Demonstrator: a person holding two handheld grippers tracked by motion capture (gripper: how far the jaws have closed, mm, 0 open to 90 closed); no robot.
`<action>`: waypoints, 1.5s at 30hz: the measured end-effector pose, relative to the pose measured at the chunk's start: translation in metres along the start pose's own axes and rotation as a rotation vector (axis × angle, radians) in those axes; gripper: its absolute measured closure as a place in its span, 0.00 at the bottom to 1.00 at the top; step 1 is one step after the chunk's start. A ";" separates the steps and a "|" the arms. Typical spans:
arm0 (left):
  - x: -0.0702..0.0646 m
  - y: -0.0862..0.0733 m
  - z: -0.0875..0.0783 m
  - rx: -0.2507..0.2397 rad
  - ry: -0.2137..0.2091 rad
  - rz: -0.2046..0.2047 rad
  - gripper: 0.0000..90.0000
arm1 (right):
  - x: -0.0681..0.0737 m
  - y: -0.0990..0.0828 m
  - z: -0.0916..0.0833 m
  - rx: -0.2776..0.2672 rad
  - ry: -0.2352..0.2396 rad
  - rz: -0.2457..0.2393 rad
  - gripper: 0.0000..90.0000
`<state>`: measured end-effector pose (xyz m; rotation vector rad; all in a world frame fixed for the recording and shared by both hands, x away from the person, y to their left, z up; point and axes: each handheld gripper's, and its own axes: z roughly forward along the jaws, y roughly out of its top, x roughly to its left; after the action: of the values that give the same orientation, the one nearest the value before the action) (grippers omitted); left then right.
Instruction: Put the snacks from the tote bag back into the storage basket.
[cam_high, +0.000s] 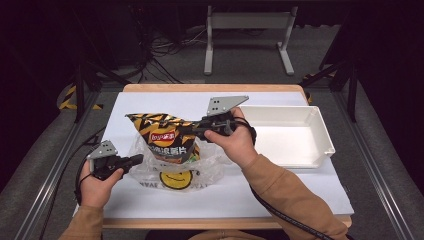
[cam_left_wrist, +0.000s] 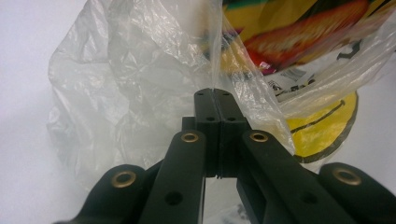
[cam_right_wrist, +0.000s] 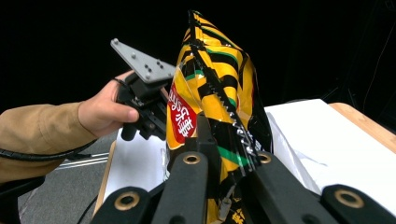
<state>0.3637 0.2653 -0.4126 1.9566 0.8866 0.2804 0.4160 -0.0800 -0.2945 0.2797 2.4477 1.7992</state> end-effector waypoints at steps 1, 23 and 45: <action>0.001 -0.001 0.000 0.003 0.000 -0.004 1.00 | 0.000 0.001 -0.001 -0.001 0.001 0.000 1.00; 0.003 0.000 -0.009 -0.011 0.044 -0.004 1.00 | 0.004 0.034 -0.016 -0.137 0.019 -0.005 1.00; 0.008 0.000 -0.033 -0.107 0.087 -0.044 0.69 | 0.000 0.057 -0.049 -0.162 -0.022 -0.032 1.00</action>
<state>0.3522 0.2926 -0.3968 1.8348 0.9504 0.3818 0.4125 -0.1096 -0.2250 0.2453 2.2616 1.9552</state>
